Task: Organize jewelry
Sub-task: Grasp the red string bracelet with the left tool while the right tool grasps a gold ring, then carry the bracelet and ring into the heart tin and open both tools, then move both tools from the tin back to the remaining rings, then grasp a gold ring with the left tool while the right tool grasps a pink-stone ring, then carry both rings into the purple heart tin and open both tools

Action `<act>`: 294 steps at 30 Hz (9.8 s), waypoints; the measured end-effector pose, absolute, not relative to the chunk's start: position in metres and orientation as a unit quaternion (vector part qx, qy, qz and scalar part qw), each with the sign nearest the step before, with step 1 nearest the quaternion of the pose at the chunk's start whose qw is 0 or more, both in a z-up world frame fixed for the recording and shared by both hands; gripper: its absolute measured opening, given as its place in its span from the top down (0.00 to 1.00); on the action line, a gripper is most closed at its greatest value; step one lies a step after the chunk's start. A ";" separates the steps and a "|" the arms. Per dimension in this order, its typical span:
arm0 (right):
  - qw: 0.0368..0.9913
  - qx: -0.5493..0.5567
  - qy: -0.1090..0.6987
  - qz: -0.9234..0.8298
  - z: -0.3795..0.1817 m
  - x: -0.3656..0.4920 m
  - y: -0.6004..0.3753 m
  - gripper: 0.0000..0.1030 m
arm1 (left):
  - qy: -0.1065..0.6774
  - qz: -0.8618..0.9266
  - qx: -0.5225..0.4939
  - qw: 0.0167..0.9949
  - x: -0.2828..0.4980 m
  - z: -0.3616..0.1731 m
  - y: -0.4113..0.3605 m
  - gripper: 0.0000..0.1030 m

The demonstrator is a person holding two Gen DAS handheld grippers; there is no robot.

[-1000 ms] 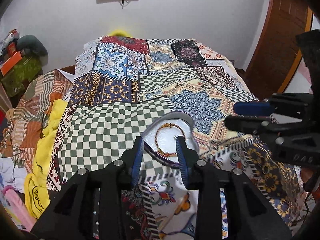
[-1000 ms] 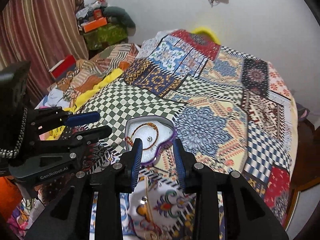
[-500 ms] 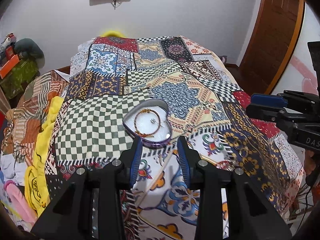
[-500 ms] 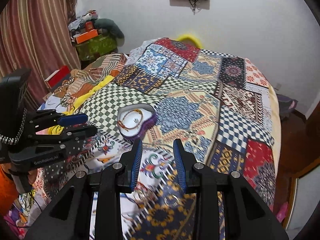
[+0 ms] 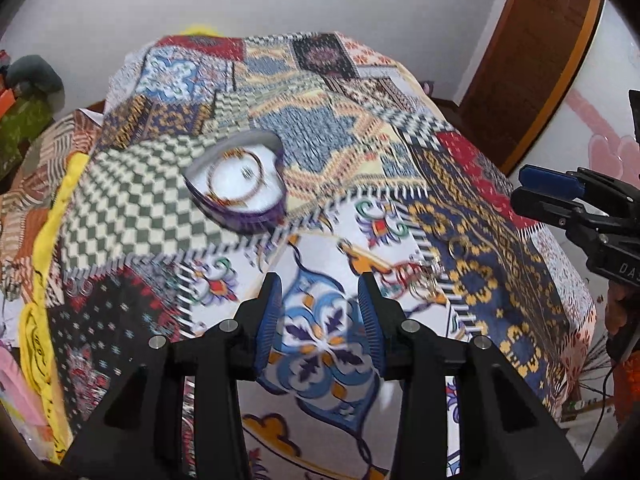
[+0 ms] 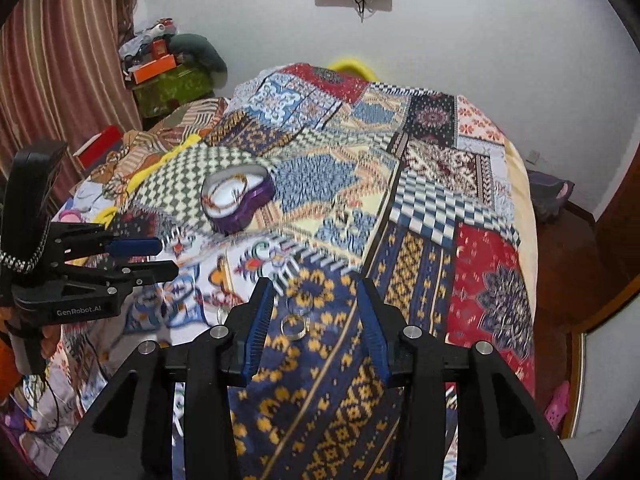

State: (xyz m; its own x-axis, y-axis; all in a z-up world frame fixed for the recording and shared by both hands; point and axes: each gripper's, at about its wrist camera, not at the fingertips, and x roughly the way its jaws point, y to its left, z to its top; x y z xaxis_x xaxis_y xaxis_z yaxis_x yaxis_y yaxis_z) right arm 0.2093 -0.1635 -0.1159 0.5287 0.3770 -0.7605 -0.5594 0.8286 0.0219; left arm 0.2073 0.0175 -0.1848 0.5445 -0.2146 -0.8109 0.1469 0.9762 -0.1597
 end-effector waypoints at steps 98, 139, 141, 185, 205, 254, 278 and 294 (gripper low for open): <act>0.861 -0.098 0.348 0.357 -0.095 0.259 -0.064 0.77 | 0.324 -0.068 -0.043 0.943 0.245 -0.121 0.084 0.94; 0.802 -0.154 0.444 0.368 -0.160 0.333 -0.007 0.77 | 0.429 -0.096 -0.044 0.897 0.326 -0.211 0.098 0.95; 0.801 -0.156 0.444 0.370 -0.161 0.334 -0.006 0.77 | 0.428 -0.094 -0.042 0.898 0.325 -0.210 0.098 0.94; 0.857 -0.173 0.369 0.317 -0.083 0.254 -0.066 0.75 | 0.367 -0.080 -0.018 0.927 0.238 -0.124 0.079 0.70; 0.864 -0.142 0.394 0.278 -0.117 0.208 -0.141 0.64 | 0.437 -0.143 -0.020 0.888 0.206 -0.171 0.007 0.69; 0.821 -0.173 0.435 0.327 -0.173 0.200 -0.101 0.85 | 0.439 -0.152 -0.046 0.884 0.194 -0.204 0.009 0.80; 0.850 -0.152 0.381 0.332 -0.125 0.199 -0.080 0.89 | 0.378 -0.116 -0.055 0.917 0.190 -0.157 0.047 0.80; 0.864 -0.105 0.356 0.340 -0.108 0.238 -0.056 0.89 | 0.346 -0.074 -0.069 0.933 0.220 -0.143 0.095 0.80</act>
